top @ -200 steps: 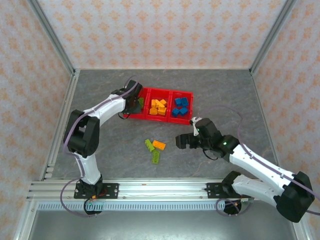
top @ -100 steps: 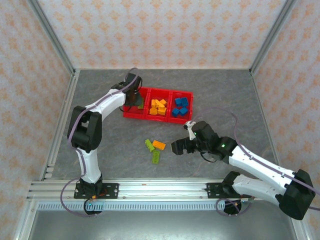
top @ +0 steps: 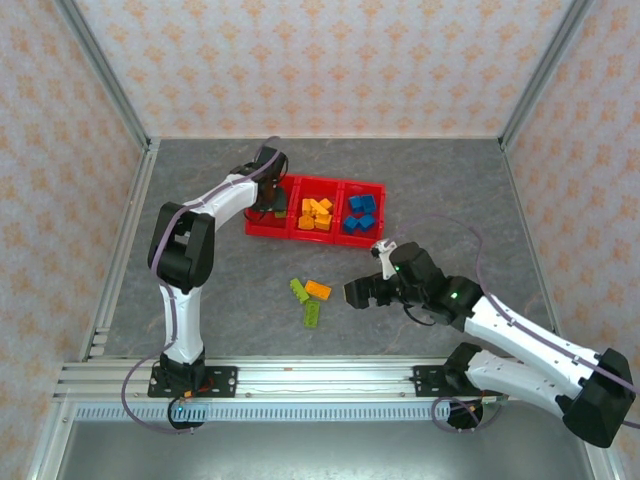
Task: Sort the legos into containers by color
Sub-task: Place the lego in the container, then pick up the lego from the middle-left of the table.
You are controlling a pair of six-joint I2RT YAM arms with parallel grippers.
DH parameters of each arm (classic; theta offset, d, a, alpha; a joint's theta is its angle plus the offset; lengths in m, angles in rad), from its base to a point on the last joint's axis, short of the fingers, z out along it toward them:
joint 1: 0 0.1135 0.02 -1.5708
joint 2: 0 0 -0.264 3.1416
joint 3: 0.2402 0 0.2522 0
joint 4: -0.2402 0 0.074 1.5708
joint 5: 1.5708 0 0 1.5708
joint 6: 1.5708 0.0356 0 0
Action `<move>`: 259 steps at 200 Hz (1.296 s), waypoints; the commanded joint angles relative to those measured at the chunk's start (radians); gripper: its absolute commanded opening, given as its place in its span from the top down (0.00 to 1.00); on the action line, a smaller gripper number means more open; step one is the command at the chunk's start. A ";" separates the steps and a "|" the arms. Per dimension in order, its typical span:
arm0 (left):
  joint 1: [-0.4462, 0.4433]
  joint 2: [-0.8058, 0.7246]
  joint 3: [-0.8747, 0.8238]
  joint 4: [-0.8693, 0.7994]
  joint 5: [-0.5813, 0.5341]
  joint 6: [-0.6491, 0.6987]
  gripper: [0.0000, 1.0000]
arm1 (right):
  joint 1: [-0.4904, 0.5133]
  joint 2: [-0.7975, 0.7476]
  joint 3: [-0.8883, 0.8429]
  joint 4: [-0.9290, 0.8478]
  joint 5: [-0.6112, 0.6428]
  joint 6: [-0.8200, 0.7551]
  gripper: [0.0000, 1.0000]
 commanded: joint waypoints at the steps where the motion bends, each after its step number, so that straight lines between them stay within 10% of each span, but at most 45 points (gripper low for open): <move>1: 0.008 -0.076 -0.010 0.028 -0.028 -0.003 0.43 | 0.007 0.006 0.004 0.012 0.013 0.007 0.00; 91: -0.110 -0.432 -0.192 0.053 -0.130 -0.010 0.20 | 0.007 0.043 0.011 0.008 0.022 0.001 0.00; 190: -0.316 -0.693 -0.642 0.102 -0.074 -0.362 0.25 | 0.007 -0.118 -0.010 0.002 0.380 0.065 0.00; 259: -0.471 -0.649 -0.761 0.167 -0.026 -0.529 0.27 | 0.007 -0.155 -0.022 0.007 0.401 0.069 0.00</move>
